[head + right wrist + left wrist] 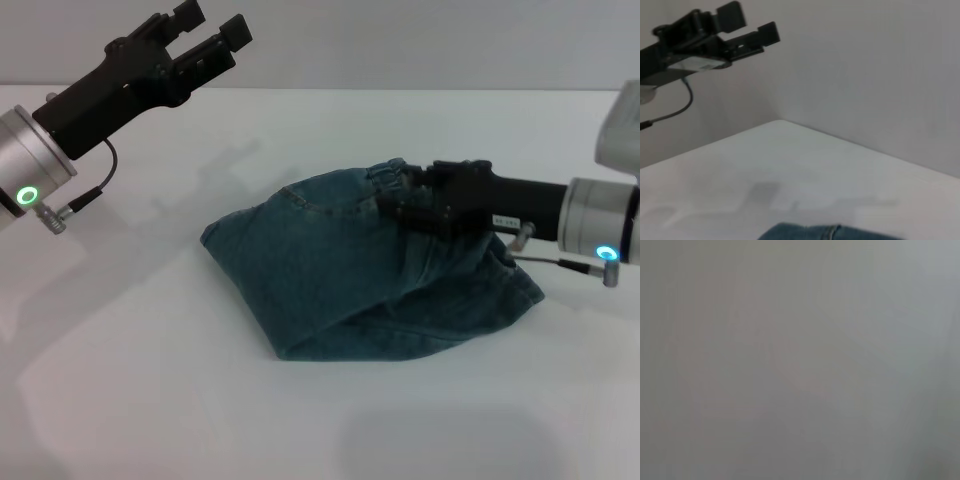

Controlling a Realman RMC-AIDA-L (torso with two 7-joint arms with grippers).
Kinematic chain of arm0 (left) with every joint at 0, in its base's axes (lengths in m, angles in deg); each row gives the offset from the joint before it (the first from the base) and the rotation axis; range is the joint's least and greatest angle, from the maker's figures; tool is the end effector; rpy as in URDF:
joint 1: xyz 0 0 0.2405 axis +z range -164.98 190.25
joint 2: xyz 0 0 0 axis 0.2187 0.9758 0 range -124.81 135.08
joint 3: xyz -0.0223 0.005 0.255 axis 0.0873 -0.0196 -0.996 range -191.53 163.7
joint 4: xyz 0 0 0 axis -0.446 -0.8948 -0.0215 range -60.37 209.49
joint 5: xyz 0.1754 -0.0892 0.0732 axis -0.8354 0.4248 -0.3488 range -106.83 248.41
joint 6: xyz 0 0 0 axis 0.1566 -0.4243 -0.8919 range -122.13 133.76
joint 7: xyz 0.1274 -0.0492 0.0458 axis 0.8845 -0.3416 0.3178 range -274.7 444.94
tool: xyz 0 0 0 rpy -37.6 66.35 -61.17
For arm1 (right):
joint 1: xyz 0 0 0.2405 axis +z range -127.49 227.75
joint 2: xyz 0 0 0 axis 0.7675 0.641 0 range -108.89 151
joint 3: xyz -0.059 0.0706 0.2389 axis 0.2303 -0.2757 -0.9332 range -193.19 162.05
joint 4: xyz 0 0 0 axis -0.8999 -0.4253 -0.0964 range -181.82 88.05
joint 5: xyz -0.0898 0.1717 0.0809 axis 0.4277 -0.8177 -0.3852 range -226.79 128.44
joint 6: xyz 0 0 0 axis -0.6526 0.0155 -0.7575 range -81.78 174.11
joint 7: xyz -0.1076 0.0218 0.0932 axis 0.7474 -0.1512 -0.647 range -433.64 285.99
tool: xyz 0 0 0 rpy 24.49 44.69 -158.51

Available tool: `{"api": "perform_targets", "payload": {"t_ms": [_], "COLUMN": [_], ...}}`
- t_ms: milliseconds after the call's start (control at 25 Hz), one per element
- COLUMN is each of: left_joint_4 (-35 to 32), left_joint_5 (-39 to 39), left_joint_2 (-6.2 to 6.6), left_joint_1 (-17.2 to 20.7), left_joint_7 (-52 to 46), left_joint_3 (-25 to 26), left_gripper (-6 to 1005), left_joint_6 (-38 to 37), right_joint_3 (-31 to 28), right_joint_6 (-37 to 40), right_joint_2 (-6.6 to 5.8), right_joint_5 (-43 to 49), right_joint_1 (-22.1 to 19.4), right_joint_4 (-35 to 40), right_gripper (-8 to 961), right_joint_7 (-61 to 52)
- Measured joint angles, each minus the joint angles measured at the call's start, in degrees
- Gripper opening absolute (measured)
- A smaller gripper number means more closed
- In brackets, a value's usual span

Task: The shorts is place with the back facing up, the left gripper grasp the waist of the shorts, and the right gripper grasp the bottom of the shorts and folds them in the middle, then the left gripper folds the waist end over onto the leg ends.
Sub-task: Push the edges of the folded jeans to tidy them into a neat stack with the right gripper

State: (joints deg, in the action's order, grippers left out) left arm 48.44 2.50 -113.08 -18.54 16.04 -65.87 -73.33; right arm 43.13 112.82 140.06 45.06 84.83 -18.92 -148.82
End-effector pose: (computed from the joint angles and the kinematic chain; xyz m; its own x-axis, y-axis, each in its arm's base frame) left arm -0.2284 0.3722 0.0208 0.4558 0.1160 0.8825 0.6189 -0.7538 -0.2206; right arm 0.2405 0.3710 -0.0458 0.7883 -0.3253 -0.5222 -0.5106 -0.8194 -0.2603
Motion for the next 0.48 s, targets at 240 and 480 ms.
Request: {"api": "perform_targets", "payload": {"t_ms": [240, 480], "left_joint_4": [0.02, 0.04], "left_joint_5": [0.0, 0.0], "left_joint_2": [0.0, 0.0], "left_joint_1": [-0.51, -1.44], "left_joint_7": [0.01, -0.01], "left_joint_3": [-0.15, -0.16], "left_gripper": [845, 845], "left_joint_6": [1.46, 2.7], "right_joint_3": [-0.17, -0.5], "right_joint_6": [1.6, 2.41], "right_joint_2": [-0.22, -0.33], "right_joint_5": [-0.03, -0.03], "right_joint_1": [-2.99, -6.23], "right_joint_4": [0.13, 1.17], "right_gripper": [568, 568], "right_joint_7": [1.27, 2.24]}}
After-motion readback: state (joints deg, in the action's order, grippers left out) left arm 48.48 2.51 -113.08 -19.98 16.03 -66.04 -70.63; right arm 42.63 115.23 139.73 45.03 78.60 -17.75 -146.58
